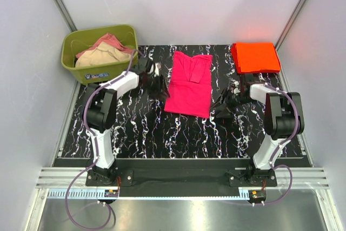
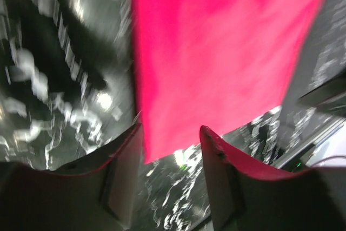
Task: Fold and stack the t-shirts
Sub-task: Fold the tshirt
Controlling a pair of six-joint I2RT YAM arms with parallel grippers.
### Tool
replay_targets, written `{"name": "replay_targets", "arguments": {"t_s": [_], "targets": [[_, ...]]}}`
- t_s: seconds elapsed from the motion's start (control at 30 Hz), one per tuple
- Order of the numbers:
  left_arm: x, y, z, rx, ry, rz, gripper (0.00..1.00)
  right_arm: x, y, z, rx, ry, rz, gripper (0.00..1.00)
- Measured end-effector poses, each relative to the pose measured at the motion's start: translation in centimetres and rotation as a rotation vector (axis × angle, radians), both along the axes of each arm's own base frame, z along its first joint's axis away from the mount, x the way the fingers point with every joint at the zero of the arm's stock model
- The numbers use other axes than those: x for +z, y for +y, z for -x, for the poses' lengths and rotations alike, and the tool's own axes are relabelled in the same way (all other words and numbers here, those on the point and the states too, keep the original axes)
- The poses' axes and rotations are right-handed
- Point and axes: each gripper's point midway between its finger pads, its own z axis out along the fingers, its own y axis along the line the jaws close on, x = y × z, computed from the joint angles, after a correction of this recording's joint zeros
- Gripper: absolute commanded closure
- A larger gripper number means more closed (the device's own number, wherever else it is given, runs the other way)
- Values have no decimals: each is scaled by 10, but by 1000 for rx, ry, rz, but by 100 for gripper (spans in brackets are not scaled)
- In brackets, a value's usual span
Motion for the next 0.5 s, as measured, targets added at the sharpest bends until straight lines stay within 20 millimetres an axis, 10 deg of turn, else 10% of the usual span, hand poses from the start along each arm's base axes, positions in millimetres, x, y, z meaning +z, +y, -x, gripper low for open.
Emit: {"name": "replay_targets", "arguments": {"t_s": [0.13,0.5], "targets": [[-35,11,45,44,136,-4,34,-8,5,9,-41,4,-33,34],[-34,6,83,307,194,158,32,-22,17,31,-270,47,-71,34]]}}
